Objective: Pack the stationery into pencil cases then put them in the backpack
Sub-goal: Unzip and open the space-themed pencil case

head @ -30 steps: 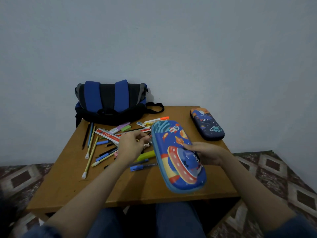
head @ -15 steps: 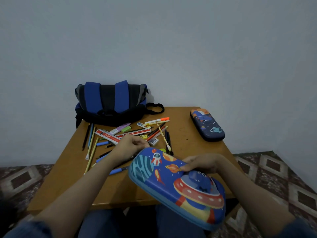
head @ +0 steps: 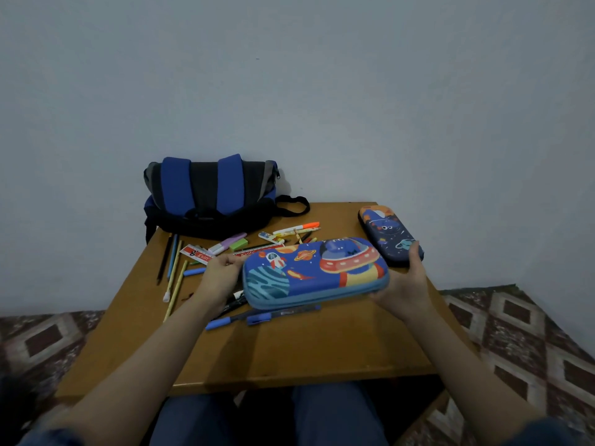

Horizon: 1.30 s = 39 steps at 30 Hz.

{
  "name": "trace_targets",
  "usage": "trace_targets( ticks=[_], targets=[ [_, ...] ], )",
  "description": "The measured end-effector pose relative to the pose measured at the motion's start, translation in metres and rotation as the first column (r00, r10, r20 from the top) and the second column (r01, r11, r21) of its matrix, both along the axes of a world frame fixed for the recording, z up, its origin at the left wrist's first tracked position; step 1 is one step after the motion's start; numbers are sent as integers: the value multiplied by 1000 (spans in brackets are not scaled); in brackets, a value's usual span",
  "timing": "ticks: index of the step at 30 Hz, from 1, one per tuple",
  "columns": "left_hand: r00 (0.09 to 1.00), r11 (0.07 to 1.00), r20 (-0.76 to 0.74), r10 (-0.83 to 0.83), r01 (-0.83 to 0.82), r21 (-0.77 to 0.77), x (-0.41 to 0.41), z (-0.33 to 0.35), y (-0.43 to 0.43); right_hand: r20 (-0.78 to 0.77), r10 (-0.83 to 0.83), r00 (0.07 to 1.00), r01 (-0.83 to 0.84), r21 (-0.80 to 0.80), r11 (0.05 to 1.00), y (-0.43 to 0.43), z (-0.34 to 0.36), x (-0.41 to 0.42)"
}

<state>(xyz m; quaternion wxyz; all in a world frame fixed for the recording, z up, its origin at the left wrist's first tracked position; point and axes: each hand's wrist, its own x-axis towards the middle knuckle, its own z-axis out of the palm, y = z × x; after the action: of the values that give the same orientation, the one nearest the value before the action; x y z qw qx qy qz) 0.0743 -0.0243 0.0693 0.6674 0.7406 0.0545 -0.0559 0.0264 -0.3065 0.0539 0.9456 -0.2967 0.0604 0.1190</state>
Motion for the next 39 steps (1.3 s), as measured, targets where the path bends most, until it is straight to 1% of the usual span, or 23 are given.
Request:
trace_targets(
  ticks=[2,3,6,9,11,15,17,20,21,23,25,27,29,32,34,35,37,39],
  targets=[
    [1000,1000,14,-19,19,-24,-7,-3,-10,-87,-204,975,205,1,979,6,-4,8],
    [999,999,18,-32,33,-32,-12,-4,-17,-96,-267,959,266,-29,964,15,-1,9],
    [997,997,41,-67,68,-31,-26,-7,-35,-69,-334,940,315,-201,927,35,-3,16],
    [993,990,53,-109,113,-80,-36,-7,-47,-122,-307,944,251,-337,908,45,-5,15],
    [988,988,63,-138,142,-54,-38,-5,-46,-152,-278,948,197,-404,893,44,-5,16],
    [979,960,56,-194,178,215,-33,-10,-41,-156,-289,945,165,-534,829,36,-2,14],
    [967,934,58,-248,223,280,-36,-5,-48,-125,-318,940,187,-591,785,37,0,11],
    [920,897,4,-392,381,225,-44,2,-73,-31,-309,950,218,-643,734,47,2,11],
    [907,888,-1,-420,411,206,-48,4,-82,3,-300,954,229,-655,720,51,4,11],
    [917,890,23,-399,381,252,-48,-1,-97,30,-281,959,225,-685,693,56,10,13],
    [946,910,9,-323,308,279,-48,-5,-104,24,-223,975,178,-689,702,56,13,16],
    [959,918,-45,-279,280,279,-53,-2,-108,2,-168,986,125,-677,726,51,13,15],
    [961,915,-70,-267,276,296,-55,-6,-113,-16,-150,989,97,-691,716,46,10,12],
    [956,922,-91,-278,292,256,-59,-8,-117,-40,-152,987,75,-731,678,39,7,8],
    [943,922,-114,-313,330,204,-60,-11,-118,-52,-157,986,66,-748,660,30,5,4],
    [936,924,-110,-334,348,160,-59,-14,-118,-50,-149,988,60,-754,655,26,4,2],
    [918,922,-106,-383,387,19,-62,-14,-118,-47,-136,990,51,-766,640,15,0,-3],
    [894,900,-112,-434,423,-107,-64,-14,-116,-52,-169,984,62,-791,608,3,-2,-5]
  ],
)
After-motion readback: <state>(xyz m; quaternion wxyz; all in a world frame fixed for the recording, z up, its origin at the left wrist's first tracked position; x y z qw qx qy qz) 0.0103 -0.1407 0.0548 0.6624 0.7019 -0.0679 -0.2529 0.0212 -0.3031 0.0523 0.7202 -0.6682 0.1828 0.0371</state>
